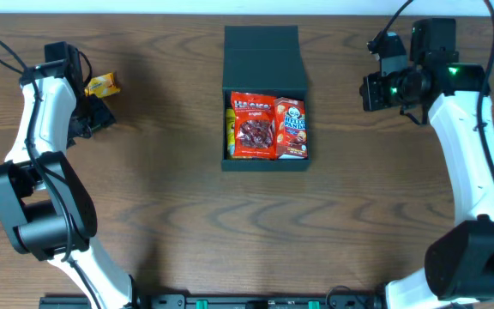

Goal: Pack container
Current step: 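Move the left gripper left to the yellow snack bag, then grasp the yellow snack bag with the left gripper and lift it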

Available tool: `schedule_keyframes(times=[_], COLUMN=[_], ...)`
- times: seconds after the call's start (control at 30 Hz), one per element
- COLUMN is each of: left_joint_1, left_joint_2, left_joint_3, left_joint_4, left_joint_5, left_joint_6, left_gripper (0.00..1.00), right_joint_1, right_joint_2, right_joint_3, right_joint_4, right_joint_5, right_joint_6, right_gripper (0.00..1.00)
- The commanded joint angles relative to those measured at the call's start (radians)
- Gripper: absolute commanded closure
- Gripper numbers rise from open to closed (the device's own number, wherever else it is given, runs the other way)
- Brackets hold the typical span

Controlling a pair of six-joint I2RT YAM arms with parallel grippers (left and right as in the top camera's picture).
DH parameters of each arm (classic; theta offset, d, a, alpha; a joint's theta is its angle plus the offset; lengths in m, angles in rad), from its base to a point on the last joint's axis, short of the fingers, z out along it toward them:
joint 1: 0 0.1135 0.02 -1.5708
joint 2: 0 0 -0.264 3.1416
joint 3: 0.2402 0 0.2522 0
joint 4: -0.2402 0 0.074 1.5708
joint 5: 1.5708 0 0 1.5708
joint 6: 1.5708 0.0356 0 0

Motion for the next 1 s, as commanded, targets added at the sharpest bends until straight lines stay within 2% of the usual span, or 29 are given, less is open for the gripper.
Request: schedule_keyframes(times=[0.0,0.27,0.4,0.53,0.9,0.97], left_joint_1=[0.006,0.013,0.024,0.024,0.024,0.026], left_joint_2=[0.006,0.023,0.073,0.115,0.212,0.219], left_joint_3=[-0.003,-0.003,-0.003,-0.003,-0.003,-0.003], left_joint_4=[0.043,0.235,0.293,0.330,0.439,0.457], left_joint_5=[-0.083,-0.120,-0.119,-0.118,-0.116,-0.115], left_joint_6=[-0.004,0.008,0.008,0.008,0.007,0.007], left_gripper=[0.23,0.09,0.09,0.09,0.10,0.13], right_joint_1=[-0.005,-0.005,-0.005,-0.005,-0.005,-0.005], right_joint_2=[-0.022,-0.022,-0.022,-0.022,-0.022,-0.022], right_joint_3=[0.023,0.023,0.023,0.023,0.023,0.023], right_joint_4=[-0.005,-0.012,-0.011,-0.009,-0.010,-0.010], right_joint_5=[-0.010,-0.010,-0.010,-0.010,-0.011,-0.011], right_joint_6=[-0.015,-0.015,-0.015,-0.015,-0.003,0.002], right_gripper=[0.98,0.99,0.99,0.94,0.98,0.98])
